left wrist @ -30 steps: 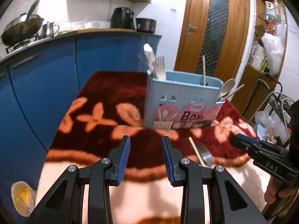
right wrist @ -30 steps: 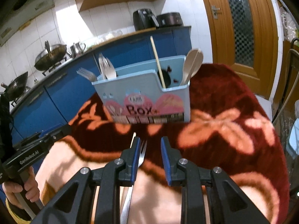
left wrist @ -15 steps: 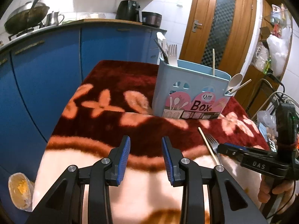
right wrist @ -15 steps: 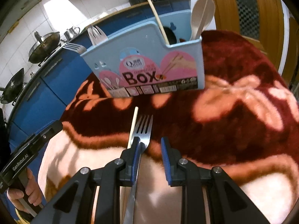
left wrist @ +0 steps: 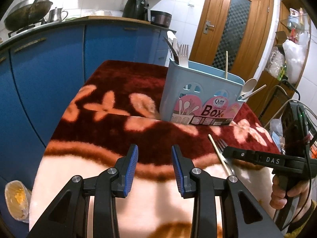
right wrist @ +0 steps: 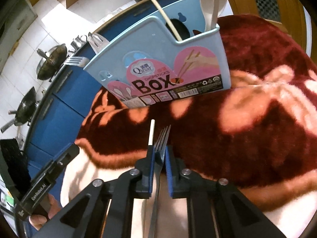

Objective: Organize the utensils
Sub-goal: 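Close the right tool on the last silver fork, then close the left tool on the last white chopstick while the right tool lifts the fork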

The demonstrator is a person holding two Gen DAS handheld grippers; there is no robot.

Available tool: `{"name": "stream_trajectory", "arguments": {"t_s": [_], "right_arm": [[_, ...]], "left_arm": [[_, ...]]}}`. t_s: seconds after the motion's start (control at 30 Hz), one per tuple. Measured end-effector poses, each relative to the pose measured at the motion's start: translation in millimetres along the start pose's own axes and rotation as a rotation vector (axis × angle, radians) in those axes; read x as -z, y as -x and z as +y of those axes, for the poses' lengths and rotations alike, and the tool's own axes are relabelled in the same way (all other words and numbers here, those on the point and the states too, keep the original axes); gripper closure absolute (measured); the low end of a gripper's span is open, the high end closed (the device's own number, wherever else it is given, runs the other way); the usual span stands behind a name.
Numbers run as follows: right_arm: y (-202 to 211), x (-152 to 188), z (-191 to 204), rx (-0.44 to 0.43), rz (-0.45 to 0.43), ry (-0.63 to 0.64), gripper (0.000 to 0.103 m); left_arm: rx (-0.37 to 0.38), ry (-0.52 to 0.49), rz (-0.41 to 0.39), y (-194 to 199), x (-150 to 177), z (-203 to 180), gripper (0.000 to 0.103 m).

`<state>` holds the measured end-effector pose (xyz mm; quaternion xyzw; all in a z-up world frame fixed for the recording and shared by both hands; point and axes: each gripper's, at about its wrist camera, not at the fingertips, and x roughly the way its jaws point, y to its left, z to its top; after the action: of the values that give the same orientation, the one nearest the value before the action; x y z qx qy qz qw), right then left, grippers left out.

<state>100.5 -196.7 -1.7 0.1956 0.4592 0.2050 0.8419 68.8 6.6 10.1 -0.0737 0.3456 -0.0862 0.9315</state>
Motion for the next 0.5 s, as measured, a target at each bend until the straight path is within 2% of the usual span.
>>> {"name": "stream_trajectory", "arguments": {"t_s": [0.1,0.33,0.5], "right_arm": [[3.1,2.2,0.7,-0.01,-0.023,0.001,0.098],[23.3,7.2,4.9,-0.034,-0.087,0.01,0.099],[44.4,11.1,3.4,-0.025,-0.149,0.018,0.099]], "left_arm": [[0.006,-0.006,0.004,0.0,-0.4,-2.9,0.067],[0.045,-0.03,0.032,-3.2,-2.6,-16.1,0.067],[0.108,-0.044,0.082,-10.5,-5.9,-33.1,0.067]]}}
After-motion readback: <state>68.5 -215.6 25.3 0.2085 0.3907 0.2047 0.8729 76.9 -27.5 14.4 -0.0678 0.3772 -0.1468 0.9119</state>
